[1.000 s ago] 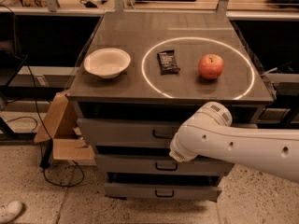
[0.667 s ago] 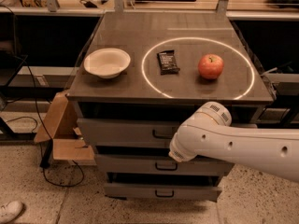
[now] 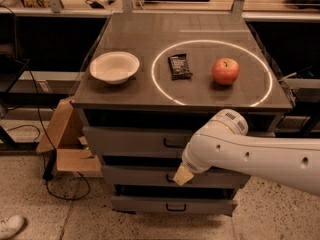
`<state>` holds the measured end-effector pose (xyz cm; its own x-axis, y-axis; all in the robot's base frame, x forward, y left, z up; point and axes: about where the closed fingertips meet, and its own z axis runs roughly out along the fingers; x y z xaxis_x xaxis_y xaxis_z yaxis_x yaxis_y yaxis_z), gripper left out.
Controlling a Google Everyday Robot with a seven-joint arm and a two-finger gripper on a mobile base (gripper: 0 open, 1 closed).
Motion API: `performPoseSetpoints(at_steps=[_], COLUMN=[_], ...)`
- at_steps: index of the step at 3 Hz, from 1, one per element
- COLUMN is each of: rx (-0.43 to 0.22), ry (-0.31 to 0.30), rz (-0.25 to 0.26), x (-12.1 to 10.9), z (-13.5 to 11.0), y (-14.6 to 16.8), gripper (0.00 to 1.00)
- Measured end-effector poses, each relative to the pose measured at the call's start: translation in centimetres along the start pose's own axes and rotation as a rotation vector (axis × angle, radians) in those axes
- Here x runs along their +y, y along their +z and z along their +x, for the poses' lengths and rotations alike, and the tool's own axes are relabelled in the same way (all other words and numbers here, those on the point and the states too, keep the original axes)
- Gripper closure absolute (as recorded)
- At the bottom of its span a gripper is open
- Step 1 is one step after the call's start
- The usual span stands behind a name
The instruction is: Close top drawer
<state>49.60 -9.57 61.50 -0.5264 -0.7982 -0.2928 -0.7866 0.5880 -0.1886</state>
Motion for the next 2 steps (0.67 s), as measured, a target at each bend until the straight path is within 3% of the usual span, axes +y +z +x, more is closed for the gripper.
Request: performPoseSetpoints(at_steps=[2], rx=[0.000], ry=[0.000], rz=[0.000], x=[0.00], z=[0.00], y=[0.00], gripper=[0.00])
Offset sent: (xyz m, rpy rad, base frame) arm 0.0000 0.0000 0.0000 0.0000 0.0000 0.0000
